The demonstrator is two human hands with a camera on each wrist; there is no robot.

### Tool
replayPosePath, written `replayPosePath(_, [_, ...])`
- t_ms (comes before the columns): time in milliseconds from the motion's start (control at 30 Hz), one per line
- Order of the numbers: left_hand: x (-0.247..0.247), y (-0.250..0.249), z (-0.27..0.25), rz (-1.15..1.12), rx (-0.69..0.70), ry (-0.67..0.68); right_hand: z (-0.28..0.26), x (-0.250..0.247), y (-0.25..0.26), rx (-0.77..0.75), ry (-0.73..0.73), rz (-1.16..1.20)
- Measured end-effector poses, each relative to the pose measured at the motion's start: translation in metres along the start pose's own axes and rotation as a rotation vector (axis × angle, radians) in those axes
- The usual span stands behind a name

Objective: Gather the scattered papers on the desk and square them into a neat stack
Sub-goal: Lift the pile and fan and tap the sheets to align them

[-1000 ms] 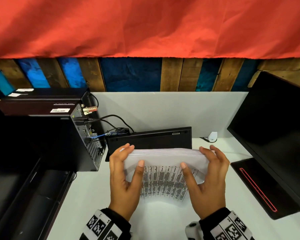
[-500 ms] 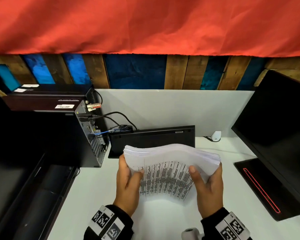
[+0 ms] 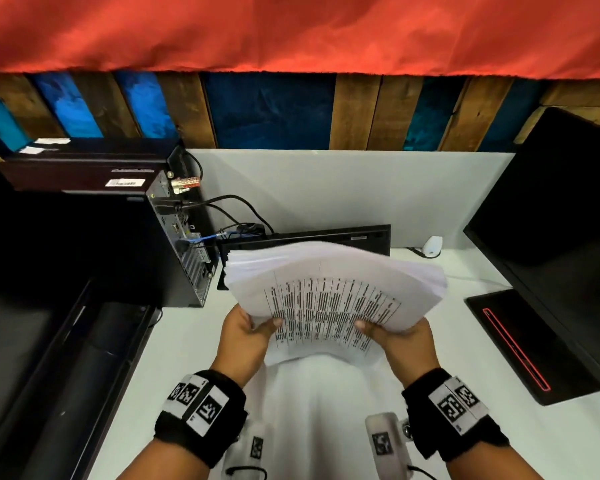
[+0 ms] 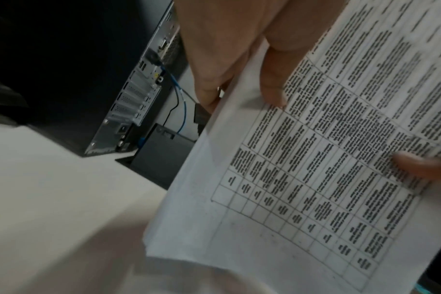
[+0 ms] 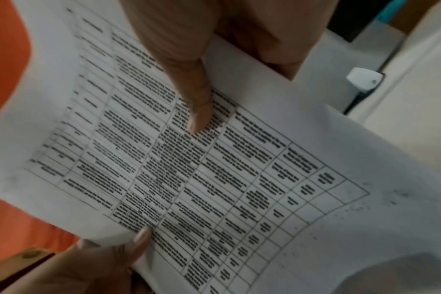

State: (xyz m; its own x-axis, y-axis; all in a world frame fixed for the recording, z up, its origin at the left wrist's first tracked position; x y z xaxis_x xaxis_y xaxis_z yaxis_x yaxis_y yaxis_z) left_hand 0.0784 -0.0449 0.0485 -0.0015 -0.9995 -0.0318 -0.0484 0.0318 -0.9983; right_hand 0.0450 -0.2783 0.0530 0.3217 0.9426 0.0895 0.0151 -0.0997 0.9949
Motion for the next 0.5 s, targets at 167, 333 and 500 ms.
replayPosePath(167, [-0.004, 0.001, -0.008, 0.027, 0.054, 0.007, -0.004, 0.000, -0.001, 0.016, 0.042, -0.014])
replayPosePath(333, [0.002, 0.001, -0.009, -0.023, 0.045, -0.054, -0.009, 0.003, -0.001, 0.038, 0.003, -0.009])
replayPosePath(500, [0.000, -0.019, -0.007, -0.016, 0.127, -0.052, -0.009, 0.002, 0.018, -0.051, 0.023, 0.022])
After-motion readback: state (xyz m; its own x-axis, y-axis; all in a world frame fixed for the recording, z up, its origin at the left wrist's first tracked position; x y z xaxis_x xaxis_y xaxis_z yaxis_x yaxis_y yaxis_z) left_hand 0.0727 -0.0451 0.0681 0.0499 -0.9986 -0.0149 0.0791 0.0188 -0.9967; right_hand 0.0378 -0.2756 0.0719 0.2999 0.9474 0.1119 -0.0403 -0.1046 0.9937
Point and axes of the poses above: each hand's wrist, its own z-axis towards the middle knuckle, its own x-axis out of the palm, y = z × x, the point moved 2 cm from there along z, towards the middle knuckle, and after that the axes turned 2 degrees about z, right-handed, at the moved point
